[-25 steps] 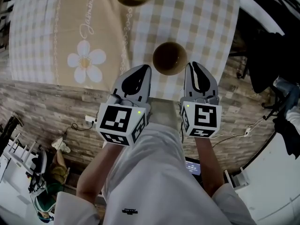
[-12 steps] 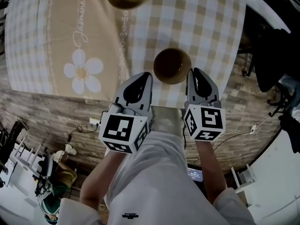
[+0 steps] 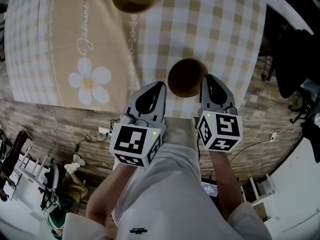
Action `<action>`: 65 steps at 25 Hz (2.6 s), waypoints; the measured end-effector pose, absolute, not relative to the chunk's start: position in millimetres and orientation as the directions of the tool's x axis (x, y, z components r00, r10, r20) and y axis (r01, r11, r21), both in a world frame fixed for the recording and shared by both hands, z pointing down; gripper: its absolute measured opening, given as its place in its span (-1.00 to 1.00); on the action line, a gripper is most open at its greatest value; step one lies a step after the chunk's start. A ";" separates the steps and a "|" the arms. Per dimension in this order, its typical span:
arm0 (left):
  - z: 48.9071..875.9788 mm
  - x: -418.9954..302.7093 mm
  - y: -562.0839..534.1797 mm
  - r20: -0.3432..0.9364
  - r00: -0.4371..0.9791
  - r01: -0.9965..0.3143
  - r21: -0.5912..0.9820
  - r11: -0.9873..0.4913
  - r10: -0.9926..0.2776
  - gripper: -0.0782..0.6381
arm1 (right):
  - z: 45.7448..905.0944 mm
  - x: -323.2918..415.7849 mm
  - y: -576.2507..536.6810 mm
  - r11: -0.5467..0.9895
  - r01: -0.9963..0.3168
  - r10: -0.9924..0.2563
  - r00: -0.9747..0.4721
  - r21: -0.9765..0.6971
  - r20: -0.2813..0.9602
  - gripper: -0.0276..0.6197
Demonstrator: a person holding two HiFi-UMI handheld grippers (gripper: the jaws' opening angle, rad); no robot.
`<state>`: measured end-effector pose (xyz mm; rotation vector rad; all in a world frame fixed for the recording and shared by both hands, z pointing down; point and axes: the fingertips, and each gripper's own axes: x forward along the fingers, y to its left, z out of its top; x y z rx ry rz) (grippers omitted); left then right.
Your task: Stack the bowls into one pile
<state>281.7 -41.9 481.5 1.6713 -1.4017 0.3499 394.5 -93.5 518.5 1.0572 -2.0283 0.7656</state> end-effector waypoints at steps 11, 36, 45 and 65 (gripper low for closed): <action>478.4 278.4 -40.8 0.700 0.321 -0.895 0.445 0.038 -0.638 -0.73 | 505.5 381.9 -91.3 0.511 -0.834 -0.434 -0.461 -0.210 0.774 -0.80; 419.1 252.3 -32.8 0.657 0.294 -0.894 0.445 0.042 -0.694 -0.73 | 434.3 359.5 -92.7 0.549 -0.791 -0.443 -0.550 -0.270 0.708 -0.80; 384.3 240.3 -32.7 0.634 0.277 -0.893 0.448 0.051 -0.722 -0.73 | 392.1 343.2 -108.1 0.589 -0.773 -0.473 -0.566 -0.236 0.675 -0.80; 342.8 171.7 -88.8 0.595 0.250 -0.894 0.444 0.053 -0.764 -0.73 | 347.4 261.6 -172.9 0.638 -0.743 -0.494 -0.595 -0.200 0.634 -0.80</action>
